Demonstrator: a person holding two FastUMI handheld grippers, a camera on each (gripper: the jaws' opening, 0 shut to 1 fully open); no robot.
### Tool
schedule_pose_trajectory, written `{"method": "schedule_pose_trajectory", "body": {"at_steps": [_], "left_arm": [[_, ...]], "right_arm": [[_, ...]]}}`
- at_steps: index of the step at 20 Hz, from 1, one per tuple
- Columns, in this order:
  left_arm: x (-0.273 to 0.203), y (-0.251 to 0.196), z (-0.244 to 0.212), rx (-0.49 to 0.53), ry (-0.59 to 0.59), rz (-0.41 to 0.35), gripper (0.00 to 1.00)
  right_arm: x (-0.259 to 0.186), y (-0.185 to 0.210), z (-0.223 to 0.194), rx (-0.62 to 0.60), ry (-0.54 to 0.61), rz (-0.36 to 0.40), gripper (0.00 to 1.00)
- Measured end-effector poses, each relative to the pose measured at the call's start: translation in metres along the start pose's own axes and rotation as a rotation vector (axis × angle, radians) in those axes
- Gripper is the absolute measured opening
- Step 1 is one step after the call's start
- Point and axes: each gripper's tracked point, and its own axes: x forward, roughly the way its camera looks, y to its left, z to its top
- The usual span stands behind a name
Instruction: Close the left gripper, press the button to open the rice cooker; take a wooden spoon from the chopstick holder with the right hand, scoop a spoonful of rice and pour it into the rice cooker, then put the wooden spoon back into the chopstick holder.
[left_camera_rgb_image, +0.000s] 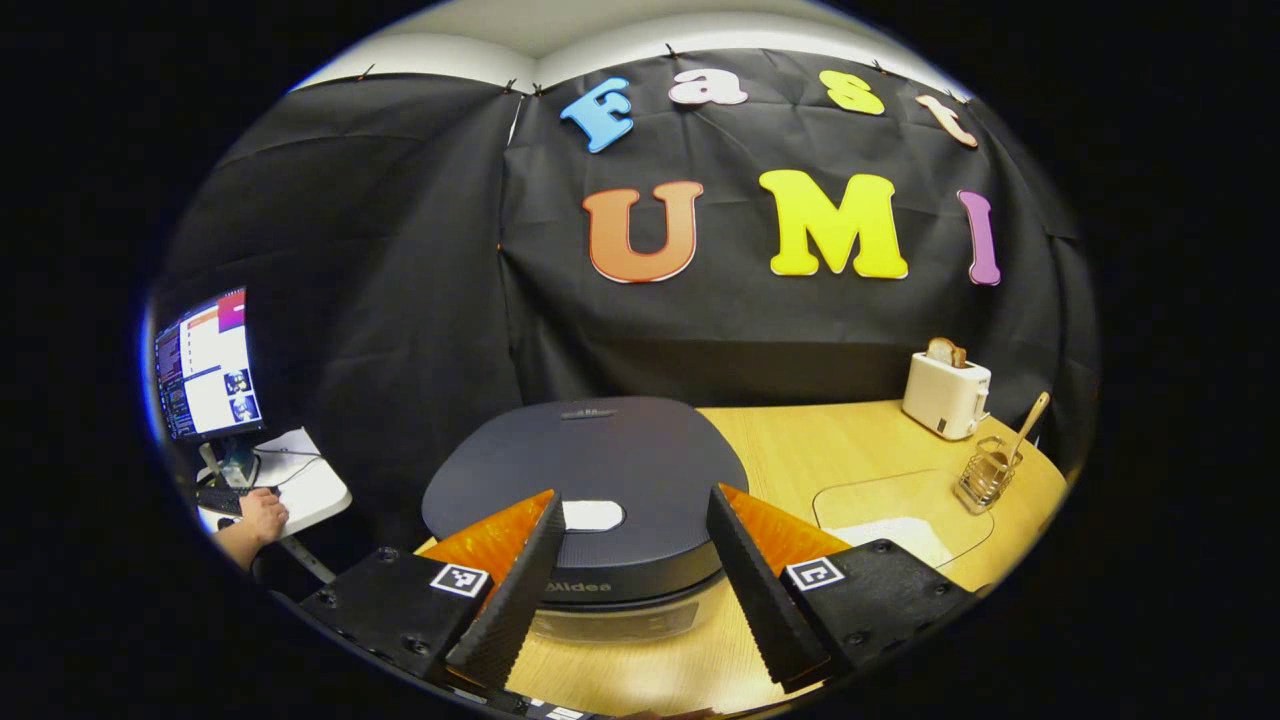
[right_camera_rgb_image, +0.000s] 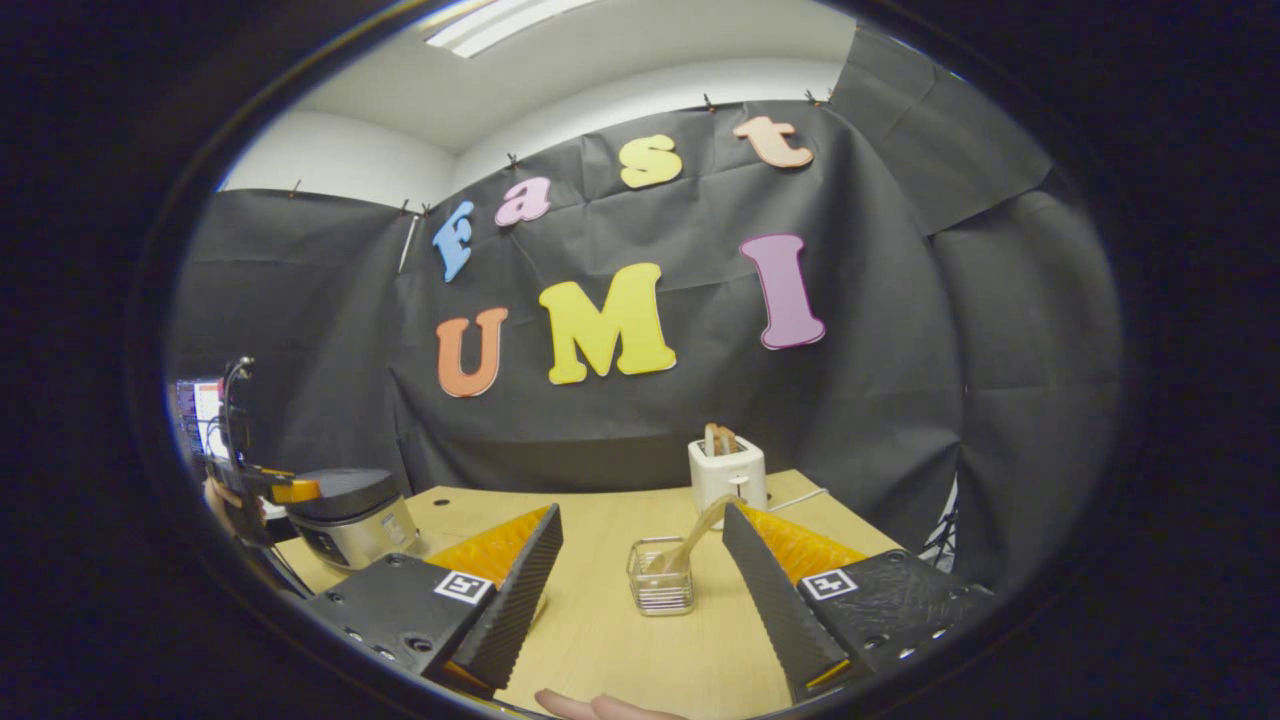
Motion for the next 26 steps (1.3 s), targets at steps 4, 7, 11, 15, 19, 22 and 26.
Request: {"method": "schedule_pose_trajectory", "body": {"at_steps": [4, 7, 11, 15, 19, 22, 26], "left_arm": [[0.005, -0.002, -0.011, -0.057, -0.052, 0.029, 0.91], [-0.001, -0.002, -0.011, -0.033, -0.113, 0.089, 0.9], [-0.02, -0.013, -0.016, 0.035, -0.129, 0.175, 0.87], [-0.044, -0.067, -0.021, 0.063, -0.075, 0.093, 0.83], [-0.068, -0.135, -0.003, 0.004, -0.078, -0.053, 0.83], [-0.084, -0.171, 0.009, 0.0, -0.08, -0.126, 0.83], [-0.103, -0.2, 0.007, -0.007, -0.08, -0.21, 0.84]], "right_arm": [[-0.001, -0.004, -0.001, 0.013, 0.001, -0.01, 0.96], [-0.004, -0.002, 0.002, 0.018, -0.003, 0.0, 0.96], [-0.007, 0.0, 0.005, 0.002, -0.012, 0.002, 0.92], [-0.006, 0.004, 0.002, -0.023, -0.003, -0.004, 0.96], [-0.009, 0.008, 0.003, -0.043, -0.003, -0.018, 0.92], [-0.011, 0.013, 0.001, -0.057, -0.001, -0.019, 0.92], [-0.007, 0.011, -0.003, -0.12, -0.012, -0.065, 0.92]]}}
